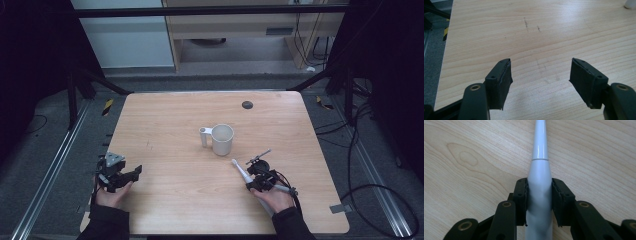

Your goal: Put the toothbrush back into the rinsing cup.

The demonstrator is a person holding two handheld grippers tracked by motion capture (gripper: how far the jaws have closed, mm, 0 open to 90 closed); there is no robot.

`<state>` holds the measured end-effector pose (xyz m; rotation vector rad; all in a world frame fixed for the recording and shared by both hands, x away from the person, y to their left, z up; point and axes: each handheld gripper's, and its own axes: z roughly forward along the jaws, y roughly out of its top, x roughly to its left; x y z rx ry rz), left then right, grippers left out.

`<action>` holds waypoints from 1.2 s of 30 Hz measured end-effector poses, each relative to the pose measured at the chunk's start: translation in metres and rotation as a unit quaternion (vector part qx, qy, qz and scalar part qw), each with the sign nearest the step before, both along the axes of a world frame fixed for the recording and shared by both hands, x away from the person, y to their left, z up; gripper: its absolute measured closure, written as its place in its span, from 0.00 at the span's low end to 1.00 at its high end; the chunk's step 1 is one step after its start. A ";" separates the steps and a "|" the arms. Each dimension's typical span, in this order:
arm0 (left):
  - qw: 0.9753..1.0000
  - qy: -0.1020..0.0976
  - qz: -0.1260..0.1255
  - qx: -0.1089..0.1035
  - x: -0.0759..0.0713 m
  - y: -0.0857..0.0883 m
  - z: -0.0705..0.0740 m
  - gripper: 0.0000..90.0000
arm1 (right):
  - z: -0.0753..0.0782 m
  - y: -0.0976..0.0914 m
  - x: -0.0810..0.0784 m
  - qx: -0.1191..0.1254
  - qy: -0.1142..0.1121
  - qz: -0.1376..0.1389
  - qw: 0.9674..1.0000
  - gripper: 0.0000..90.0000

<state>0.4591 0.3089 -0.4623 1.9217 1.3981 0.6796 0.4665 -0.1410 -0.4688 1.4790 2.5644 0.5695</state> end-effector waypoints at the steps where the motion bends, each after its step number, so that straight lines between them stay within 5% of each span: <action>1: 1.000 0.000 0.000 0.000 0.000 0.000 0.000 0.37 | 0.001 -0.001 0.000 0.002 -0.002 0.000 1.000 0.75; 23: 1.000 0.000 -0.001 0.000 0.000 -0.001 0.000 0.37 | 0.032 -0.024 -0.007 0.079 -0.067 -0.024 0.994 0.75; 29: 1.000 -0.001 -0.002 0.001 0.000 -0.001 0.001 0.37 | 0.044 -0.031 -0.010 0.108 -0.108 -0.031 0.988 0.75; 36: 1.000 -0.001 -0.001 0.001 0.000 -0.001 0.000 0.37 | 0.054 -0.033 -0.010 0.146 -0.160 -0.045 0.975 0.75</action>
